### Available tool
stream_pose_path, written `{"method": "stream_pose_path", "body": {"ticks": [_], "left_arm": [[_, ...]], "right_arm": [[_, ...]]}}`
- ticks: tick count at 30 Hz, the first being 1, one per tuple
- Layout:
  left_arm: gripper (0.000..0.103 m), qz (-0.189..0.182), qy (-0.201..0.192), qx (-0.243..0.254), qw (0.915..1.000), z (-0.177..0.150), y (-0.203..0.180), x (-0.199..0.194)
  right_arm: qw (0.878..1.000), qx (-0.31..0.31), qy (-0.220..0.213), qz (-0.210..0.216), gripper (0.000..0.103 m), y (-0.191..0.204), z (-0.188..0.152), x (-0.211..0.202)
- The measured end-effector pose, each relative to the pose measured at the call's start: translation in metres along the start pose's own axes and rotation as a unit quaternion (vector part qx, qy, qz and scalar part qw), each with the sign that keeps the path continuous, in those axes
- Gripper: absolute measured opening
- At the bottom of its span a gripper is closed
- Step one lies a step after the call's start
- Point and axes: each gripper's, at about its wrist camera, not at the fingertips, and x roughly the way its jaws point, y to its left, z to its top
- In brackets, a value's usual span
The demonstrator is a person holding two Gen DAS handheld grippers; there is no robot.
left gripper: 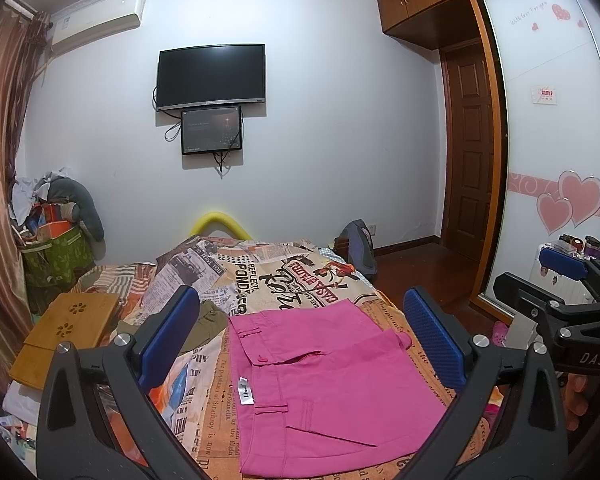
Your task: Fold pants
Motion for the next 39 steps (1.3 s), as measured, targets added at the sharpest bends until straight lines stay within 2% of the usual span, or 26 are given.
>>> {"method": "stream_pose_path", "body": {"ticks": [26,32,39], "left_arm": [[0.103,-0.001,0.005,0.004,1.0,0.0,-0.001,0.005],[0.103,-0.002,0.031,0.002,0.9995,-0.005,0.004,0.031],[0.103,-0.001,0.097,-0.006,0.9953,-0.026,0.021,0.087]], "right_arm": [[1.0,0.004,0.009,-0.001,0.103,-0.007,-0.003,0.011],[0.999,0.013,0.028,-0.007,0.103,-0.014,-0.011,0.028],[0.994,0.041,0.095,-0.02,0.103,-0.039,-0.038,0.071]]}}
